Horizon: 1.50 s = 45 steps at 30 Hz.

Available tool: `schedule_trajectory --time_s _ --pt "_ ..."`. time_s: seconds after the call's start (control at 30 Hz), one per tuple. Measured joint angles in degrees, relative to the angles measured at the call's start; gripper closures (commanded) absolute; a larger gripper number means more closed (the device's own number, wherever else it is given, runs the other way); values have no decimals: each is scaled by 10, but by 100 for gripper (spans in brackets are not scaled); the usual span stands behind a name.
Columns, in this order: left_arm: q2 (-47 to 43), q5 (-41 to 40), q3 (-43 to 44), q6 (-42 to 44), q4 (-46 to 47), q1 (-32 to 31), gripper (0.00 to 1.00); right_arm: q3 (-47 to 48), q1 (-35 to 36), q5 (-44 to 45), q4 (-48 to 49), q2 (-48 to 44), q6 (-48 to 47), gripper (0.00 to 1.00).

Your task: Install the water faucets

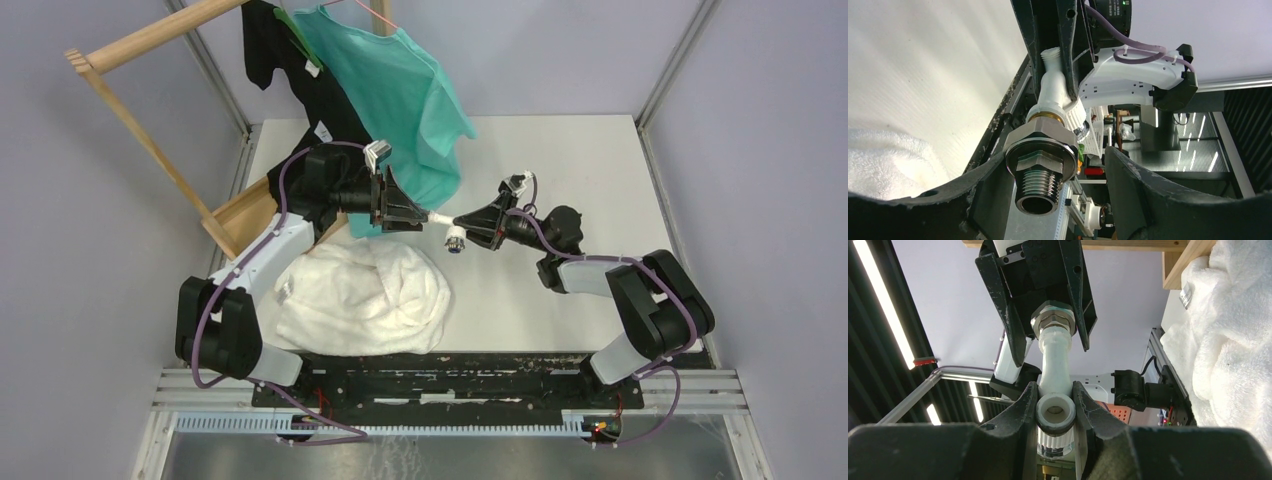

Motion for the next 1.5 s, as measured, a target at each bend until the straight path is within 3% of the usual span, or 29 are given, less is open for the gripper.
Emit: schedule_trajectory --time_s 0.27,0.37,0.53,0.67,0.8,0.83,0.93,1.03,1.5 --pt "0 1 -2 -1 10 0 28 1 -5 -5 0 0 -2 99" --pt "0 2 -2 -6 19 0 33 8 -8 -12 -1 0 -2 99" --pt "0 2 -3 -22 46 1 50 22 -12 -27 2 0 2 99" --pt "0 3 -6 -32 57 1 78 27 -12 -35 8 0 4 99" --pt "0 3 -9 -37 64 1 89 27 -12 -37 8 0 4 99" --pt "0 3 -9 -39 65 1 87 27 -12 -37 8 0 4 99" --pt "0 3 -10 -41 69 1 55 27 -12 -37 8 0 4 99" --pt "0 3 -11 -42 70 1 43 27 -12 -38 5 0 3 99" --pt "0 3 -12 -44 71 1 33 28 -12 -48 -24 -8 -17 99"
